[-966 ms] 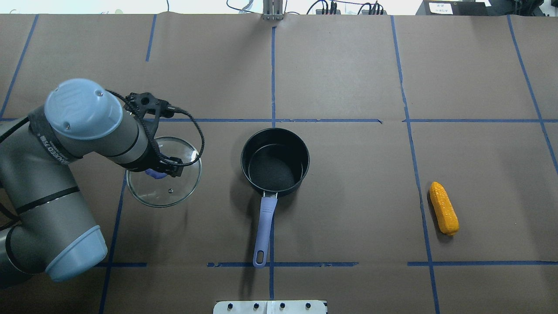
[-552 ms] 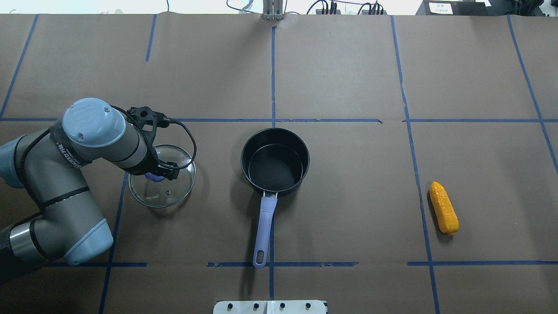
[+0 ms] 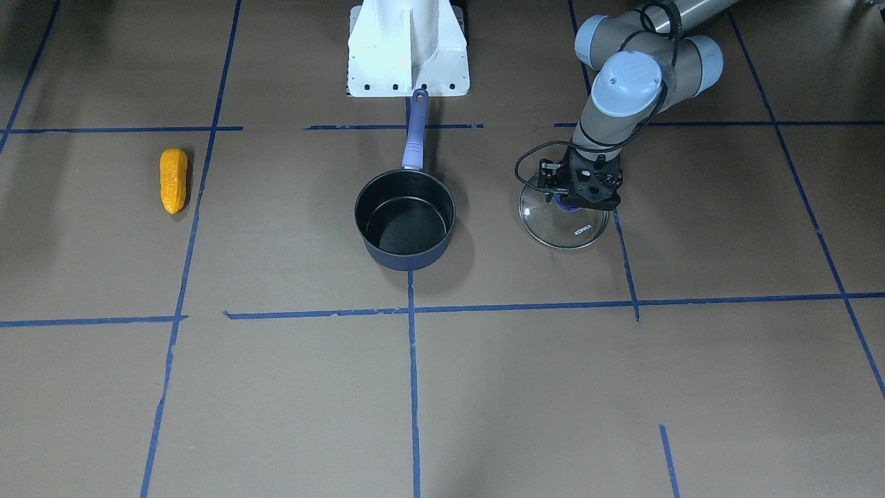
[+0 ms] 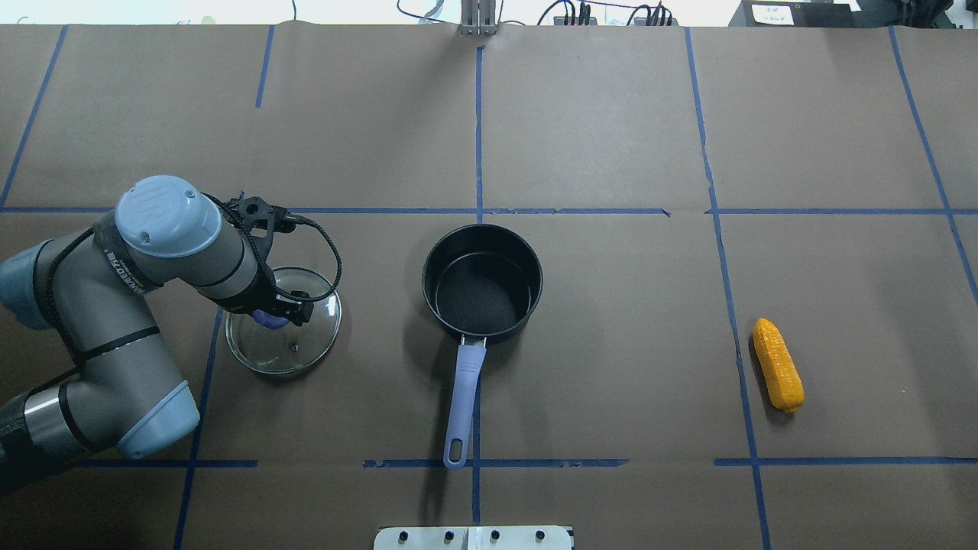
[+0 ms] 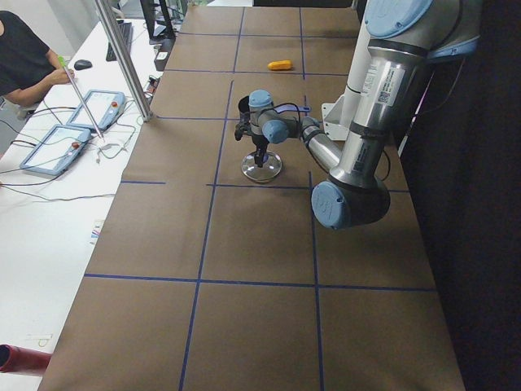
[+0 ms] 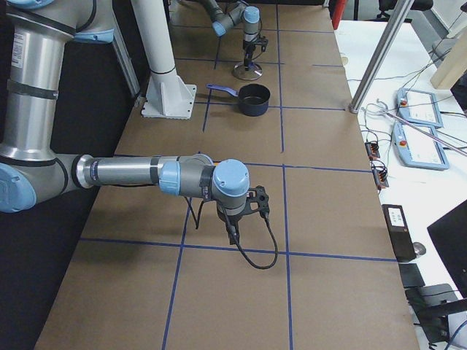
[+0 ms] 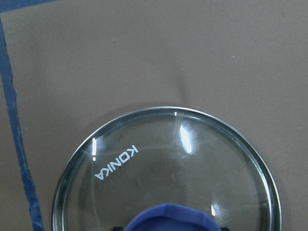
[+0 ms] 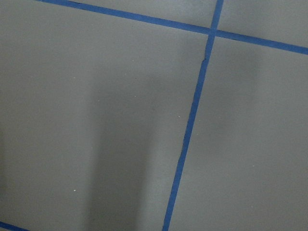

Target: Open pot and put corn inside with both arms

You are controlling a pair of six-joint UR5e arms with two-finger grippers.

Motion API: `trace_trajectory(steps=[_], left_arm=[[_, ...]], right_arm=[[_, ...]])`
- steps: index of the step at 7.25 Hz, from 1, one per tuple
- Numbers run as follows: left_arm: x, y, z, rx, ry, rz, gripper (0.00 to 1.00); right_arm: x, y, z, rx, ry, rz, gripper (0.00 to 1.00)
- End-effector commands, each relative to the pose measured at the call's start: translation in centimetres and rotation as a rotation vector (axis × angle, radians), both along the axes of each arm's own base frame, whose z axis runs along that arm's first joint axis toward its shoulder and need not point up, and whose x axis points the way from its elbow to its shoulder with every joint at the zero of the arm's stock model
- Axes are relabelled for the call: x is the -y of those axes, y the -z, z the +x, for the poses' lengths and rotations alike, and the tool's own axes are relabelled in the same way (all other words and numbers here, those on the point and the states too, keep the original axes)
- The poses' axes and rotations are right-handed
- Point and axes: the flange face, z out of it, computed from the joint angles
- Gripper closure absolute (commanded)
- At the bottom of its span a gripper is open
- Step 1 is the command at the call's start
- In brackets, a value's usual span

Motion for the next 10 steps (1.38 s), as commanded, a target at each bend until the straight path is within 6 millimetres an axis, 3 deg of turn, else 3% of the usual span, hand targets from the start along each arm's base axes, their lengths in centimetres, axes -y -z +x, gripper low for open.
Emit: trace_trajectory(steps=[1,2,3,4,5,6,8,10], left_arm=[[0.3,1.2,-3.5,-0.034,0.027,0.002,0.0],[-0.1,-0.7,-8.8,-0.047,0.041,-0.046,0.0],[-1.2,-2.6,-14.0,-0.043,0.051,-0.062,0.0],[-3.2,-4.8,-17.6,-0.015,0.047,-0.066,0.0],[-3.9,-5.8,-19.9,0.0,0.054,-0.064,0.0],[-3.9,-6.4,-20.7,0.008,0.068,-0.073,0.0],[-3.9,-6.2,-20.8,0.006,0.074,-0.074,0.0],[-3.9,-6.1,-20.8,0.006,0.08,-0.079,0.0]], right_arm=[[0.9,1.8,-3.1,0.094,-0.04,-0.056,0.0],[1.7,3.6,-5.4,0.115,-0.112,-0.078,0.0],[2.1,6.5,-10.5,0.154,-0.171,-0.123,0.0],[1.8,8.6,-15.9,0.171,-0.223,-0.162,0.0],[1.0,9.5,-20.8,0.147,-0.244,-0.166,0.0],[0.6,11.4,-26.3,0.118,-0.272,-0.183,0.0],[-1.8,11.8,-33.3,0.06,-0.24,-0.154,0.01],[-3.0,11.4,-36.2,0.033,-0.202,-0.133,0.02]])
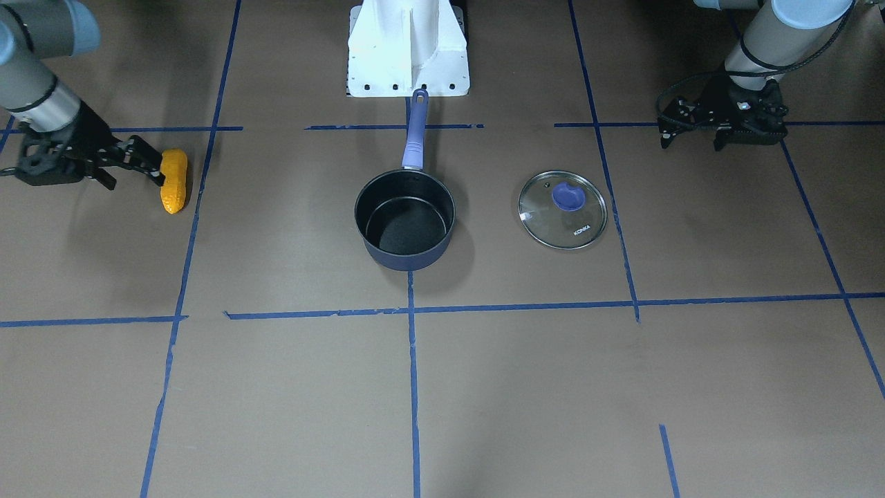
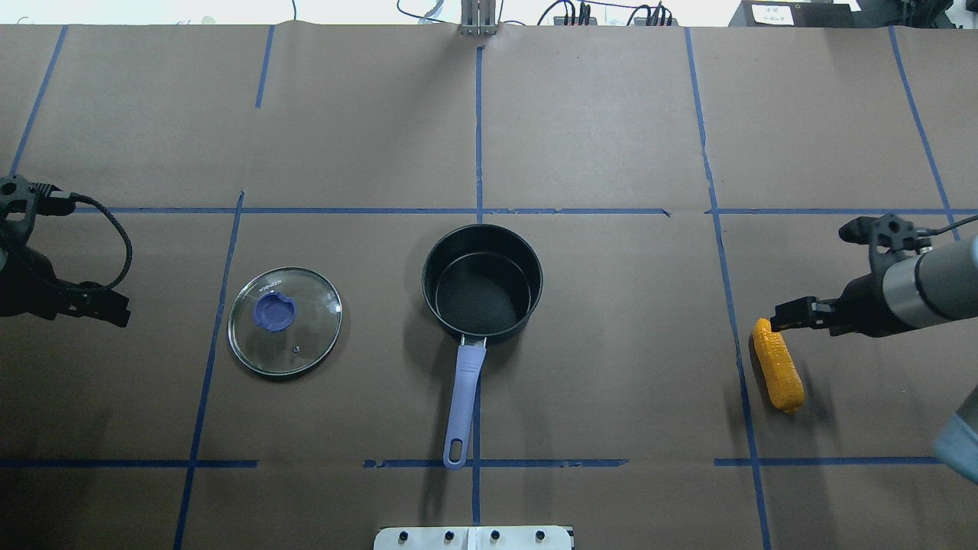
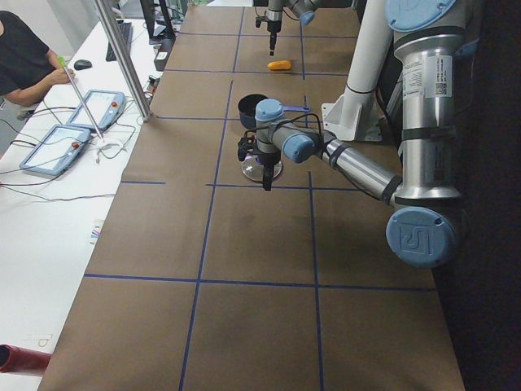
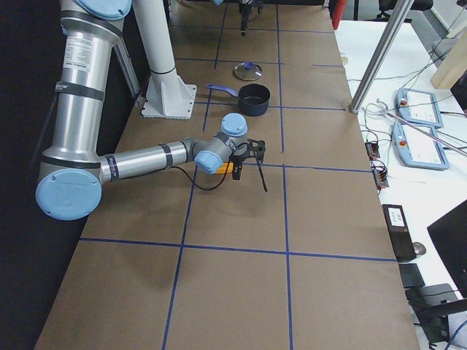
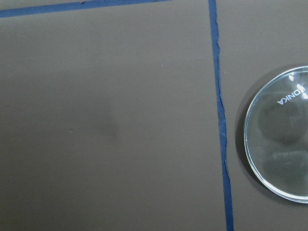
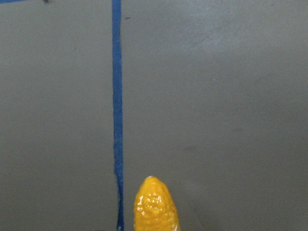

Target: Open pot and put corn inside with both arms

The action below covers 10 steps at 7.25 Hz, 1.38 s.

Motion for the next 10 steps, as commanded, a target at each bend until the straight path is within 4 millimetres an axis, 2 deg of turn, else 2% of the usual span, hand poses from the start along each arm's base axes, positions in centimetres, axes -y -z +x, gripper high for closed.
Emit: trace_trajectory(steps=[1,2,3,4,5,6,7,8,9,10], left_arm=[[0.0,0.0,0.0,0.0,0.002,-0.002,0.0],[0.0,0.0,-0.1,0.001,0.004,-0.003,0.0],[0.0,0.0,-0.1,0.0,0.004,-0.002,0.0],[0.0,0.0,-0.1,0.0,0.004,-0.002,0.0],[-0.1,0.3,-0.2,-0.004,0.005,0.001,0.0],[-0.2,0.4,-0.2,-0.005,0.006,0.001,0.0],[-0.4,1.2,-0.5,-0.015,0.009,0.01,0.0],[-1.1,1.4,-1.0,-0.018,0.009,0.01,0.0],[-1.1,1.7,-1.0,-0.024,0.028,-0.003,0.0],[-1.2,2.2,-1.1,-0.03,0.032,0.0,0.0]], right_arm=[[-1.7,-0.8,-3.0,-0.032,0.041,0.014,0.02],[-2.4,-1.3,-4.1,-0.048,0.056,0.023,0.04],[-2.5,-1.9,-4.4,-0.057,0.062,0.017,0.2],[-2.6,-2.6,-4.6,-0.069,0.066,0.009,0.54],[-2.6,-2.5,-4.7,-0.064,0.072,0.007,0.9],[-2.6,-1.9,-4.8,-0.052,0.075,0.012,1.0],[-2.4,0.3,-5.0,-0.02,0.069,0.039,1.0],[-2.1,5.1,-5.5,0.056,0.072,0.09,1.0],[-0.6,10.5,-8.4,0.113,0.088,0.098,1.0],[1.2,17.7,-12.4,0.117,0.034,0.0,1.0]])
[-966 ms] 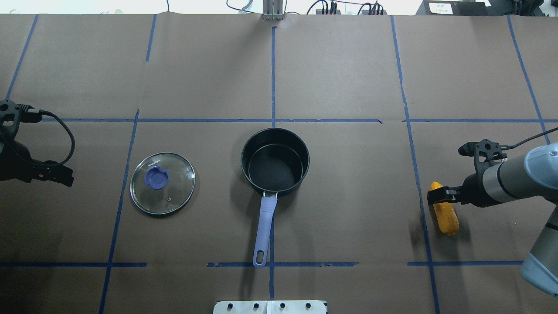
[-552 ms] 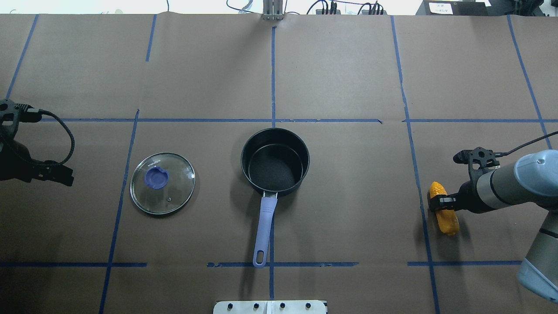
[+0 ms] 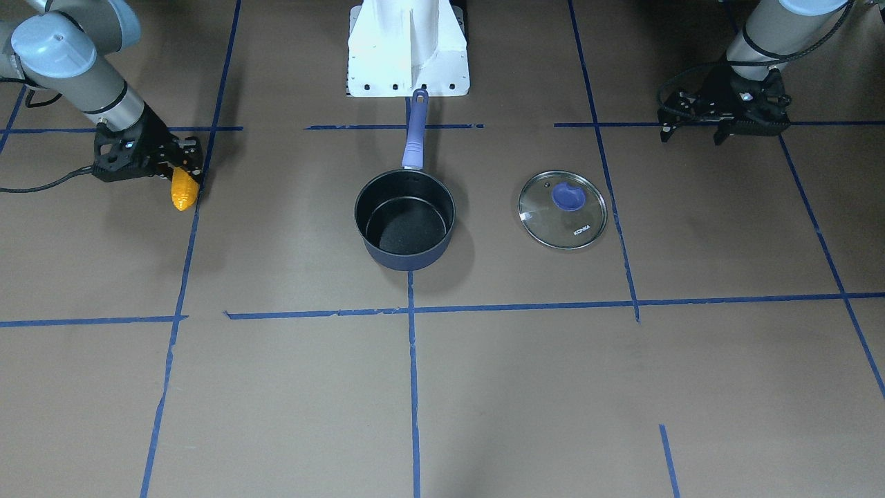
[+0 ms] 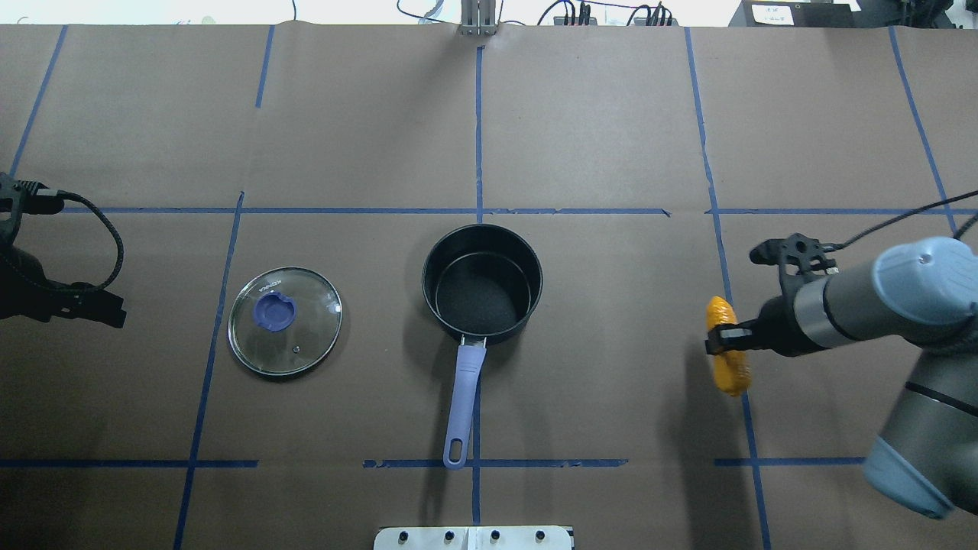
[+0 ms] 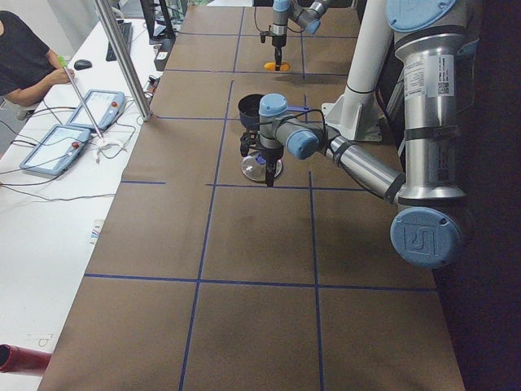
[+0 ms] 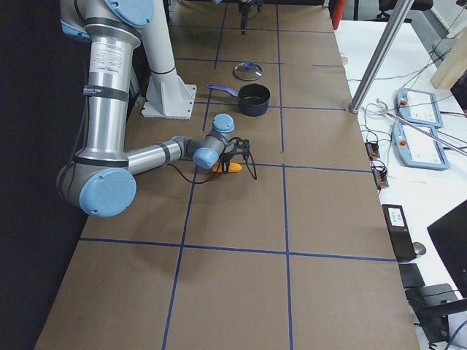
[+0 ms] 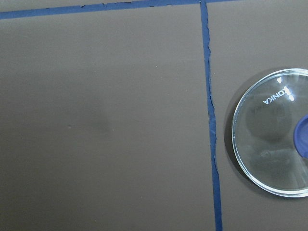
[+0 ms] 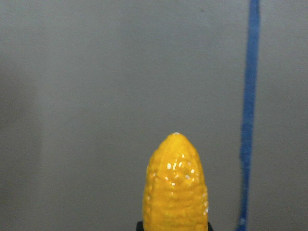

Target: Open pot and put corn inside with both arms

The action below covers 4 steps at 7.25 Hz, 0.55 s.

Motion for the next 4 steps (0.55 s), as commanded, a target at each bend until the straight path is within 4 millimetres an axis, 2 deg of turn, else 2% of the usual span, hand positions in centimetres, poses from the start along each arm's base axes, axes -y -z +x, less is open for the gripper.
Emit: trace_trajectory(steps=[1,2,3,4], left_arm=[[-0.2,0.6,-0.2,-0.008,0.01,-0.002,0.0],[-0.2,0.6,-0.2,-0.008,0.011,-0.003,0.0],[-0.2,0.6,-0.1,-0.009,0.01,-0.004,0.0],[-0.2,0.6,-0.1,-0.008,0.009,-0.003,0.0]], right_arm=[[1.7,16.0,-8.1,0.018,-0.055,-0.116,1.0],[2.3,21.0,-11.5,-0.007,-0.093,-0.121,1.0],[4.4,24.3,-15.6,-0.001,-0.152,-0.197,1.0],[5.6,24.2,-17.8,-0.009,-0.196,-0.261,0.99]])
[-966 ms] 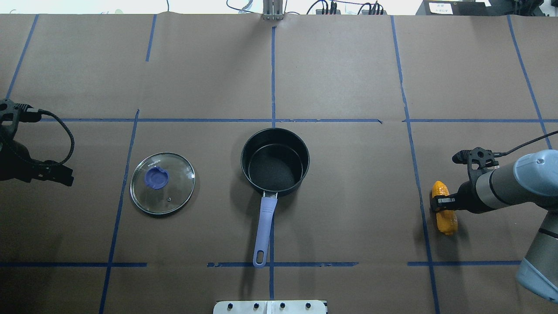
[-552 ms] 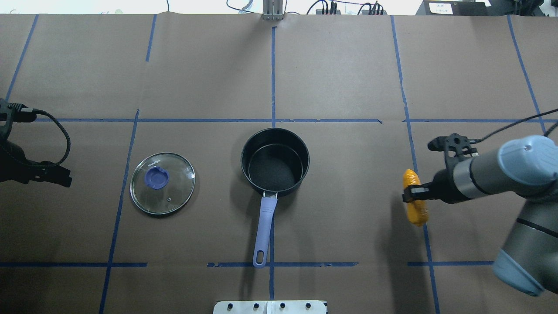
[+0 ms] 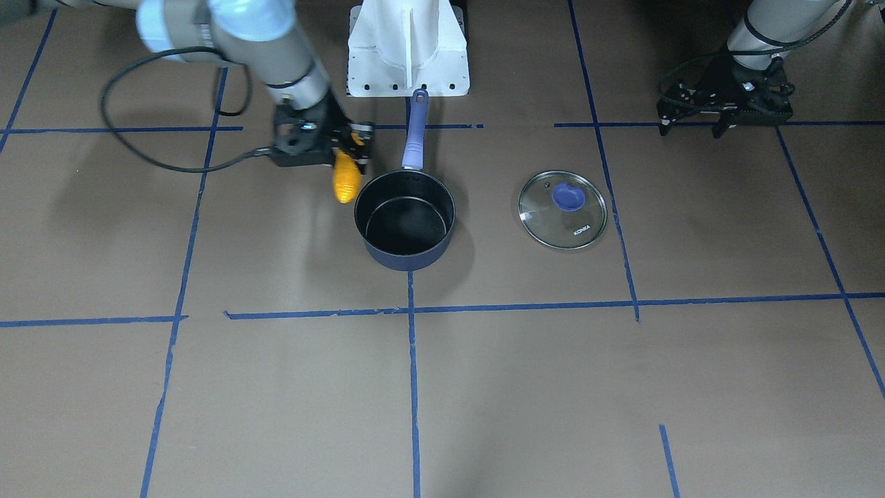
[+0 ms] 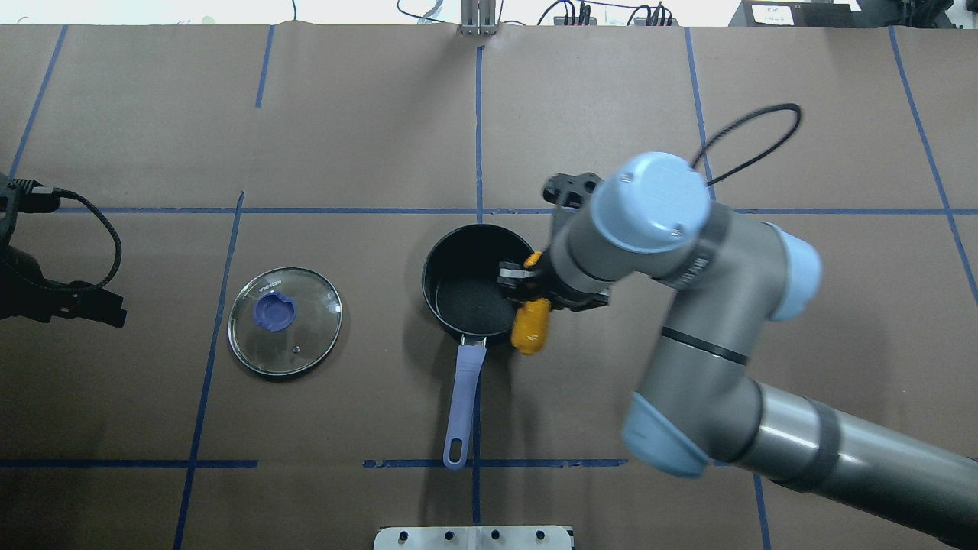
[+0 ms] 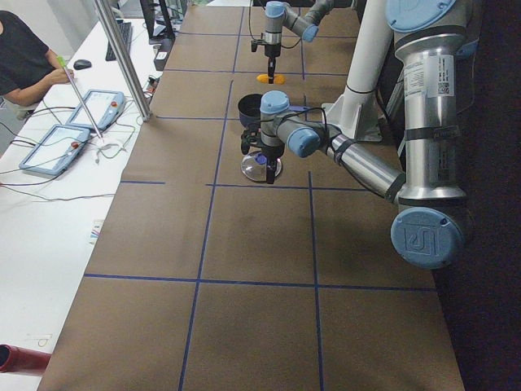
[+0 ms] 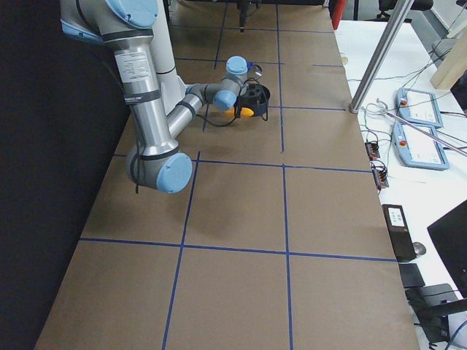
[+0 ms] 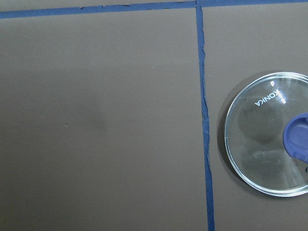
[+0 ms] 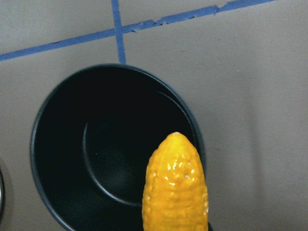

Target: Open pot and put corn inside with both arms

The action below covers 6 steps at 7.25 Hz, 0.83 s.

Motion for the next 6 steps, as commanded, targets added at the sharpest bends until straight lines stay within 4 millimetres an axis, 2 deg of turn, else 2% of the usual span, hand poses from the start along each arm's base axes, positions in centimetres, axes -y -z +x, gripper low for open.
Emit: trace_trajectory(steps=[1,2,4,5,6], left_arm=[[0.0,-0.1,0.1,0.002,-0.001,-0.002,0.0],[0.0,0.0,0.1,0.0,-0.001,0.0,0.0],[0.1,0.2,0.2,-0.004,0.007,-0.005,0.0],[0.1,0.3,0.2,-0.005,0.007,-0.004,0.0],[0.1,0.3,0.2,-0.006,0.006,-0.005,0.0]], right_arm=[[2.0,1.6,-4.7,0.014,-0.071,-0.061,0.98],[2.8,1.3,-5.6,0.008,-0.089,-0.052,0.98],[2.8,0.8,-6.1,0.001,-0.091,-0.056,0.75],[2.8,0.8,-6.1,-0.001,-0.094,-0.06,0.01],[2.8,0.8,-5.9,0.003,-0.101,-0.069,0.0]])
